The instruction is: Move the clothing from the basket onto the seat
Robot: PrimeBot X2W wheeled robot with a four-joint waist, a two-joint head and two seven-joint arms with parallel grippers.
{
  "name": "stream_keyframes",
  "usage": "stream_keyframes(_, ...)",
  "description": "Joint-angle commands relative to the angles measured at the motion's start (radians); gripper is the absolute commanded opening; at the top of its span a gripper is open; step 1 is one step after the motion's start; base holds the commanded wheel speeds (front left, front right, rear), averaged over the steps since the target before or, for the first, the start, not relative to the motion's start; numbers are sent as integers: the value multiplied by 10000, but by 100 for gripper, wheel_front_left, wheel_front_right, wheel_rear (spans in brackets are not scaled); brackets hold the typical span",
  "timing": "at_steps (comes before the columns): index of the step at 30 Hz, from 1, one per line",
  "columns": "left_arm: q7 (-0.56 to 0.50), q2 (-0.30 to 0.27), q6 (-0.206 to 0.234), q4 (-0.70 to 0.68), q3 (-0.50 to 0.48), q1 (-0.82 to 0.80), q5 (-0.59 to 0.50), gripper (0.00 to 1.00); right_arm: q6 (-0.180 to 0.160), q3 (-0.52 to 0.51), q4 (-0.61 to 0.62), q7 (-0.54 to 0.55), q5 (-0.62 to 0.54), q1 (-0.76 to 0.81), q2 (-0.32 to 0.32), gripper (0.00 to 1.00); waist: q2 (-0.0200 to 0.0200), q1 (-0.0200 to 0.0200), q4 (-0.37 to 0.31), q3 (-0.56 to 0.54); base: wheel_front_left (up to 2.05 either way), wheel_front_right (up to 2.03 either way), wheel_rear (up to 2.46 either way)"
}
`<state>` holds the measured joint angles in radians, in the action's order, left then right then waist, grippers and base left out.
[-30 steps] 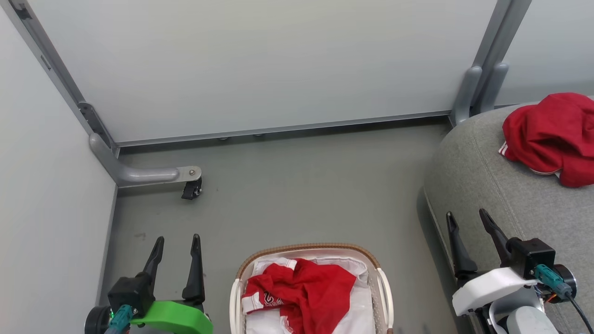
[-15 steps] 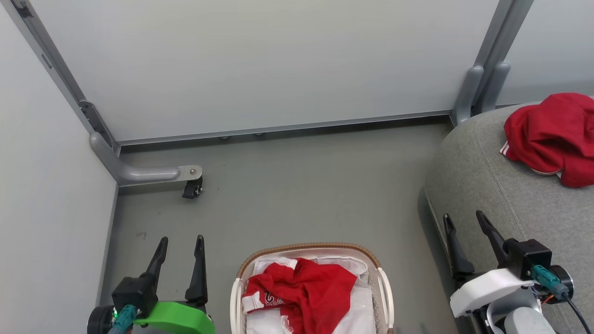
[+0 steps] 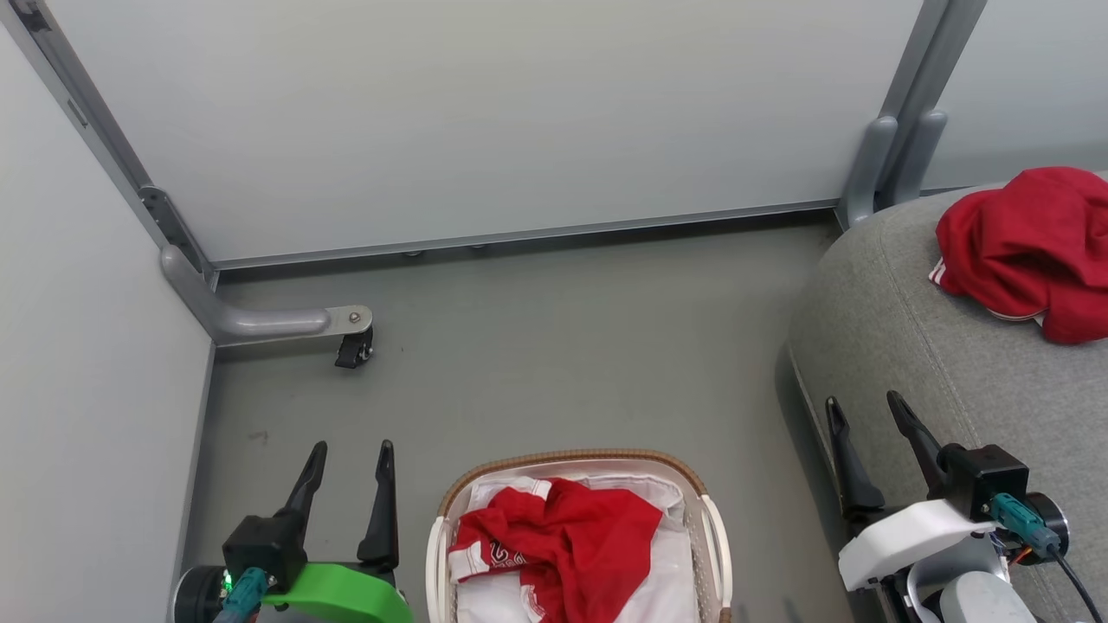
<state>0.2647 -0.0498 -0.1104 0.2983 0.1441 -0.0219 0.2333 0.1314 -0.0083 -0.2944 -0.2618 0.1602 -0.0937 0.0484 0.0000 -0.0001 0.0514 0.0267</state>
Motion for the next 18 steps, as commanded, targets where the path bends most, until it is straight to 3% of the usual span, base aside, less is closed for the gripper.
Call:
stream_keyframes(1, -8, -12, -34, 34, 87, -164, -114, 100, -14, 6, 51, -49, 4, -66, 38, 100, 0, 1, -24, 60, 0, 0, 0)
stream_keyframes(9, -6, -13, -140, 504, 1202, -935, -694, 100, -14, -135, 363, -47, -160, -453, 37, 100, 0, 1, -365, 795, 0, 0, 0)
stream_keyframes(18, -6, -27, -208, 2759, 3127, -2978, -1304, 100, -14, -64, 830, -47, -156, -1473, 36, 100, 0, 1, -1349, 2768, 0, 0, 0)
